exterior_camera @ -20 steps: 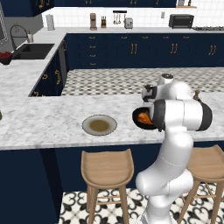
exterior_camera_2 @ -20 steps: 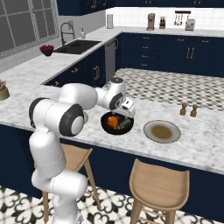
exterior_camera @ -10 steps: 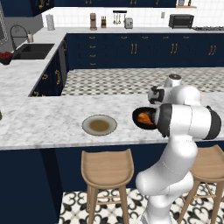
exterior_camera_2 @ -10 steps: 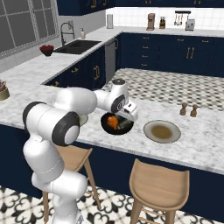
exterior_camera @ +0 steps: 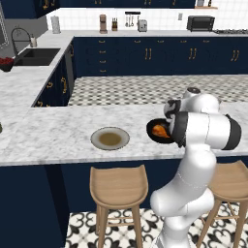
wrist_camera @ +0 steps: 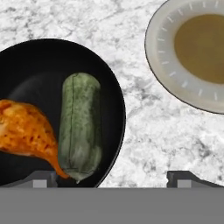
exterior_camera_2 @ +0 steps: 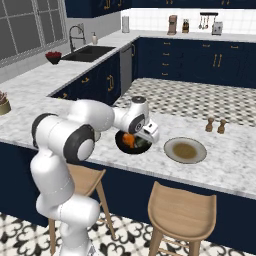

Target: Pick the chicken drumstick and cucumber from their plates and place them in the bowl. Then put the bowl in the fridge.

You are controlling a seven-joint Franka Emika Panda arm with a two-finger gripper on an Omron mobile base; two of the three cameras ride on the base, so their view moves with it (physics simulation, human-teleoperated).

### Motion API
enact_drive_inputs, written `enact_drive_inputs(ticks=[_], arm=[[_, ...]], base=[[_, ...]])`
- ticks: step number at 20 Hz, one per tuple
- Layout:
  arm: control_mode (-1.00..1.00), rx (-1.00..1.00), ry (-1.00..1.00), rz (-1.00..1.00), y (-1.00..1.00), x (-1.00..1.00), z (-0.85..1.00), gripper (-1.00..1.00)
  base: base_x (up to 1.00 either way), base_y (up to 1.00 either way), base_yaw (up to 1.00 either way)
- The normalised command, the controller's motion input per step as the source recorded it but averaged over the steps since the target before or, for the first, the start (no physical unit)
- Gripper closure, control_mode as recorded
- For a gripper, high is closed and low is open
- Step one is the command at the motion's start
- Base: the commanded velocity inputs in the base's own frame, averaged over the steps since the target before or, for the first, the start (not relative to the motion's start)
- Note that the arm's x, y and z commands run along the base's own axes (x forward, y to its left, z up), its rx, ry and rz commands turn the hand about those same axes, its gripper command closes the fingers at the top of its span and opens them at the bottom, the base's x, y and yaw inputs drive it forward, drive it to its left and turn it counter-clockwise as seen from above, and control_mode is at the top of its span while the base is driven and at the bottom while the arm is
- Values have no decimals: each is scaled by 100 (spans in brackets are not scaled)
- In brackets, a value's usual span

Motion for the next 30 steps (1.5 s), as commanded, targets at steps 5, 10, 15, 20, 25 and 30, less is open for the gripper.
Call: enact_drive_inputs(ticks=[5,10,15,20,25,30], arm=[[-100,0,1,0,0,22,-34,-100],[-100,0,0,0,0,7,-37,-100],[-100,2,1,0,-9,1,-40,-100],[-100,1,2,0,0,3,-31,-100],[-100,0,-9,0,-7,-13,12,-100],[-100,0,1,-4,-7,0,-4,-100]], base=[[0,0,0],[0,0,0],[0,0,0],[0,0,0],[0,0,0],[0,0,0]])
